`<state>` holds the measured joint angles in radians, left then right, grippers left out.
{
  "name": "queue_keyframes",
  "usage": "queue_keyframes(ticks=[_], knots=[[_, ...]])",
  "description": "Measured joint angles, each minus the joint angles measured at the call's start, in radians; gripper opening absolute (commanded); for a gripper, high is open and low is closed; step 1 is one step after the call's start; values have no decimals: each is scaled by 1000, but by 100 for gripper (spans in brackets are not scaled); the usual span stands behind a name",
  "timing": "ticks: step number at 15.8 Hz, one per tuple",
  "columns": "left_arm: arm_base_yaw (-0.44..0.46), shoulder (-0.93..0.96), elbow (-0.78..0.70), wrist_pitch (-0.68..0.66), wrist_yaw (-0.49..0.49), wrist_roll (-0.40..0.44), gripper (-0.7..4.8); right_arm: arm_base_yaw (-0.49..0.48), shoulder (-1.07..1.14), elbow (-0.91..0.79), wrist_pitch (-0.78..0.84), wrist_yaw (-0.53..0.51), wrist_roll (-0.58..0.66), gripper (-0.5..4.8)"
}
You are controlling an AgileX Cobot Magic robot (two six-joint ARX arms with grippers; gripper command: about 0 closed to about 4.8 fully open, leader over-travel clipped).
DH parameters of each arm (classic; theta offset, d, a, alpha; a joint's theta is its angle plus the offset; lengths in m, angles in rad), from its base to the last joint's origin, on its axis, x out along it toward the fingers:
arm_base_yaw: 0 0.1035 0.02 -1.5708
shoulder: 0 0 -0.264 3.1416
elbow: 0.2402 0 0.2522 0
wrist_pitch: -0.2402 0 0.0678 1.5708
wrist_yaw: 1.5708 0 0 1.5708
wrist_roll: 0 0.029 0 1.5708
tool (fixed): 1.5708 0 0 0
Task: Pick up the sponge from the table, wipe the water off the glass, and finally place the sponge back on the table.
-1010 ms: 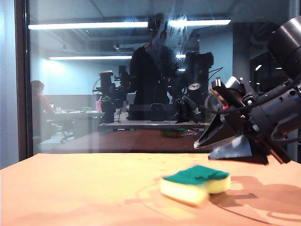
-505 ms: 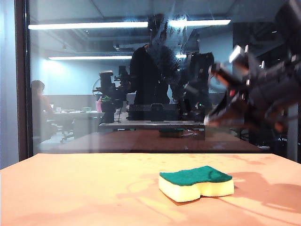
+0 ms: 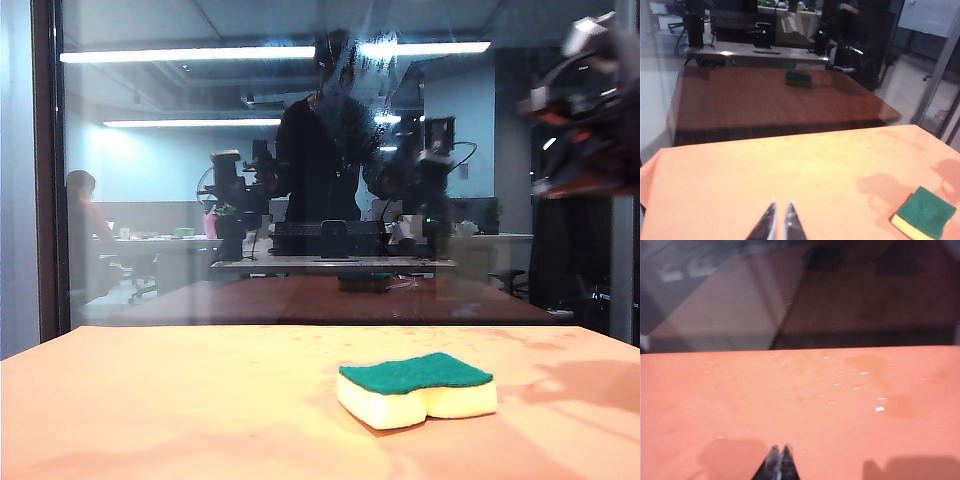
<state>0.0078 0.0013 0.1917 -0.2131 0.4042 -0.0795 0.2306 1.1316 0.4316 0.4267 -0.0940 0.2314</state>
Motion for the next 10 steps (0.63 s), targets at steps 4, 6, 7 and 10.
queue_keyframes(ticks=[4,6,7,10], knots=[[0,0,0,0,0,0,25,-87,-143,0,-104,-33,-94,-9],[0,0,0,0,-3,1,25,-105,-237,0,-158,-7,-138,-9],[0,0,0,0,-6,11,25,-106,-285,0,-188,26,-151,-9],[0,0,0,0,-42,23,25,-106,-423,-3,-274,85,-185,-9]])
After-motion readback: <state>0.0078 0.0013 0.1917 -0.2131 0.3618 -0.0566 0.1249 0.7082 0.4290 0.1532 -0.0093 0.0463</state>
